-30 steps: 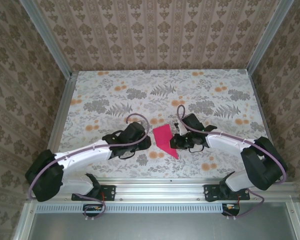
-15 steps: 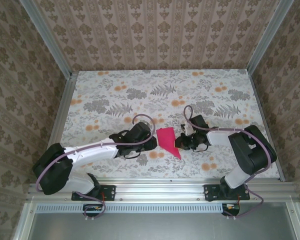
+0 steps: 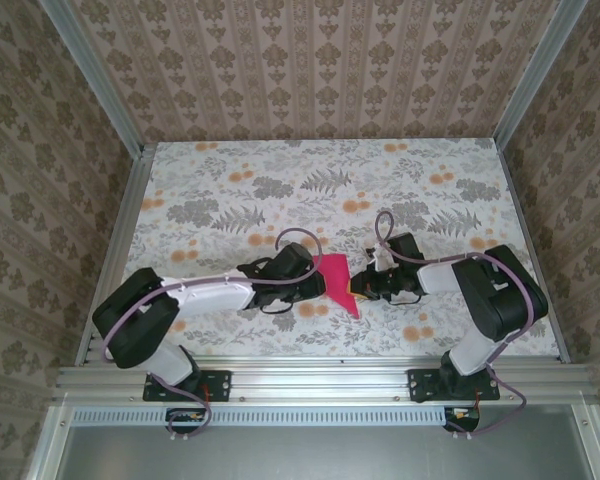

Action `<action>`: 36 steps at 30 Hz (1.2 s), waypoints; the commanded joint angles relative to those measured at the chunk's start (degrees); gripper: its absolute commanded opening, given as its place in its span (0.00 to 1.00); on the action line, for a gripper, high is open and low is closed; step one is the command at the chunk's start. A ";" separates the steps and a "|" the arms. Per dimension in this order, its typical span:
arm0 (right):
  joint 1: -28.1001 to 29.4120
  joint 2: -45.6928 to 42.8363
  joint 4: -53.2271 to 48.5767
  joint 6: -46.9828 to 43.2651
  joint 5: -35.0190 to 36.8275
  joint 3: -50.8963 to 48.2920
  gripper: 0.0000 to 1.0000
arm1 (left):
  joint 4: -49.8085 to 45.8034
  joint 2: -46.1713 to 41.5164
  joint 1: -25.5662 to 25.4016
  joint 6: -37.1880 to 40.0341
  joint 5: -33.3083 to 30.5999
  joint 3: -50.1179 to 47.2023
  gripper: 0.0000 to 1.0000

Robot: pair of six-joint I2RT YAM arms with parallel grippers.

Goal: Fold a paper plane with a square sheet of paper (pick it up from the middle)

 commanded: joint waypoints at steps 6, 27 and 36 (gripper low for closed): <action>1.80 5.12 -1.35 -1.17 7.83 -0.60 0.12 | 0.70 2.08 0.93 -1.18 0.42 4.47 0.41; 1.85 2.64 0.09 -2.28 7.71 -1.55 0.14 | -1.73 -3.95 -0.16 -2.26 -1.40 7.22 0.68; 1.80 1.08 -1.09 -1.71 10.61 -2.35 0.14 | -11.50 -4.82 -0.26 -3.69 -4.95 17.26 0.84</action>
